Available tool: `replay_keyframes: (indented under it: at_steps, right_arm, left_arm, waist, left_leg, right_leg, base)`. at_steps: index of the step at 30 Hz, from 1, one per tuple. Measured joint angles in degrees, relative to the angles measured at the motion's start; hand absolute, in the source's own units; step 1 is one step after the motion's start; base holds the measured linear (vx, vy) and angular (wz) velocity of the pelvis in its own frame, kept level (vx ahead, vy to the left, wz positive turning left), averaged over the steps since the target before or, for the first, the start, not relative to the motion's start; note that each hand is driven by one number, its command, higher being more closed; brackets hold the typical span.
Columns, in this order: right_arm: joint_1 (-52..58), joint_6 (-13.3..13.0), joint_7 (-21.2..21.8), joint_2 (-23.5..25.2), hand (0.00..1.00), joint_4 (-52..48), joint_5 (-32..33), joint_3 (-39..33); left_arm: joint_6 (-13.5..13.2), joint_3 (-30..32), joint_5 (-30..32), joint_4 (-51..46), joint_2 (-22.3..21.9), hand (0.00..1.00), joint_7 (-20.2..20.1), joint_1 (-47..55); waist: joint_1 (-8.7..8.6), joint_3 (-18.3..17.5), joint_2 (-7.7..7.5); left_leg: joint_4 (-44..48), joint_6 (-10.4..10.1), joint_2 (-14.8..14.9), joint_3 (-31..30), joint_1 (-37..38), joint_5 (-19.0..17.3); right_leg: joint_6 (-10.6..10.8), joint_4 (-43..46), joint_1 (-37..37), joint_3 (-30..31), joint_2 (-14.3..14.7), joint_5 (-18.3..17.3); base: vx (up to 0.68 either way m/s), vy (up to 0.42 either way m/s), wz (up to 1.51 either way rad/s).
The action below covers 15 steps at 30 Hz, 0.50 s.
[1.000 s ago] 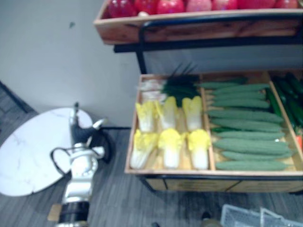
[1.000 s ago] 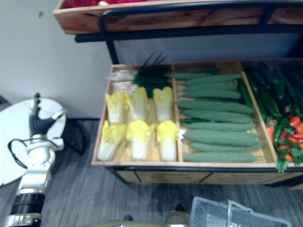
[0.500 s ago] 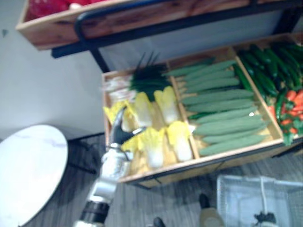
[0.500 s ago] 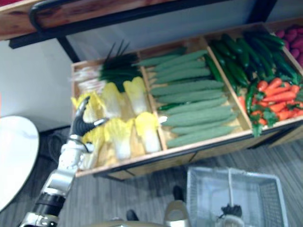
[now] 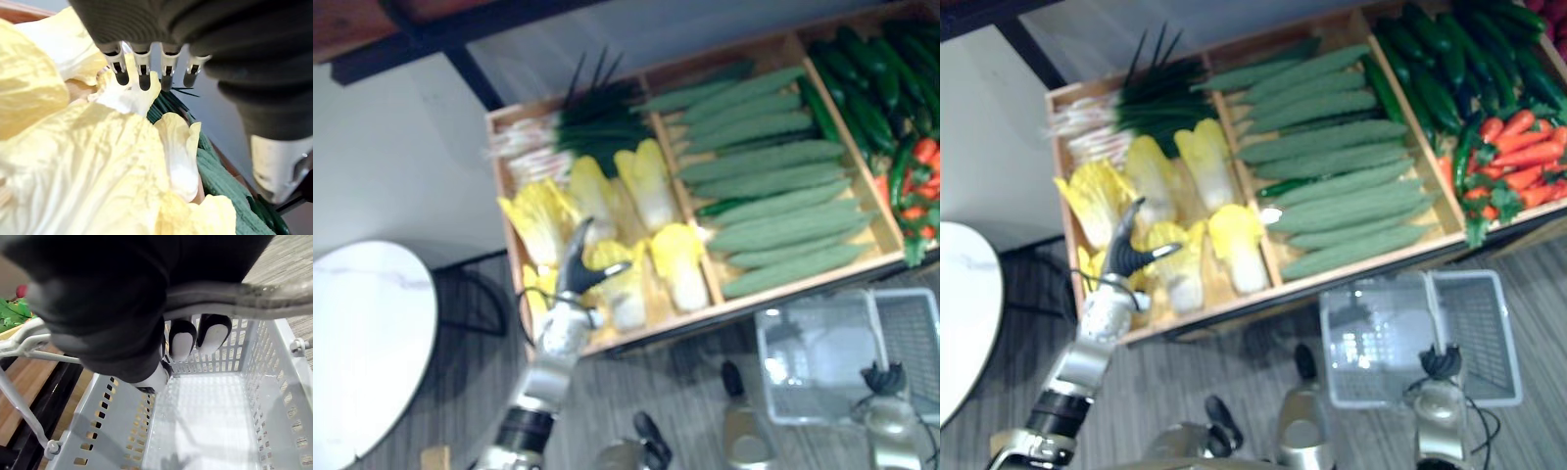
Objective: Pick vegetable in the basket
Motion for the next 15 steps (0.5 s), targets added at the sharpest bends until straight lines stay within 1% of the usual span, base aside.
replay_keyframes:
  at_steps: [1,6,10,13,15]
  right_arm:
    - [0.0,0.0,-0.4,0.2,1.0,-0.8,0.0,0.0]
    - [-0.6,0.0,-1.8,0.2,1.0,-0.9,0.0,0.5]
    - [-1.1,0.0,-2.0,0.3,1.0,-2.1,0.0,1.1]
    - [-1.4,0.0,-2.2,0.3,1.0,-3.1,0.0,1.7]
    - [-1.7,0.0,-2.3,0.3,1.0,-3.1,0.0,2.0]
  left_arm:
    - [0.5,0.0,0.0,0.5,0.0,0.0,0.1,-0.9]
    - [1.3,-0.5,0.0,2.7,0.0,0.0,1.0,-2.8]
    - [1.8,-1.8,0.1,4.6,0.0,0.0,1.4,-3.8]
    - [2.3,-2.5,2.2,6.9,-0.2,0.0,1.4,-4.6]
    - [2.5,-2.5,2.3,8.2,-0.2,0.0,1.6,-5.4]
  waist:
    - [-0.02,0.8,0.0]
    - [-0.17,2.7,0.23]
    - [-0.35,3.2,0.38]
    - [-0.41,4.0,0.66]
    - [-0.43,4.1,0.77]
  left_leg:
    - [0.5,0.1,0.1,0.0,-0.5,-0.1]
    - [2.0,0.4,0.3,-0.1,-1.9,-0.4]
    - [3.0,0.6,0.3,0.3,-3.7,-0.9]
    - [3.3,0.8,0.1,0.7,-4.0,-1.0]
    - [3.8,1.0,0.1,0.7,-4.7,-1.2]
  right_leg:
    - [0.0,0.3,-0.4,0.0,0.0,0.0]
    - [0.0,1.2,-1.6,0.1,-0.1,0.0]
    - [0.3,1.9,-3.7,1.1,-0.3,0.2]
    - [0.5,2.1,-4.3,1.5,-0.6,0.3]
    - [0.6,2.1,-4.7,1.6,-0.7,0.4]
  base:
    - [-0.03,-0.014,0.03]
    - [-0.03,-0.016,0.0]
    - [-0.02,0.0,-0.06]
    - [0.0,0.001,-0.04]
    - [0.0,0.0,0.0]
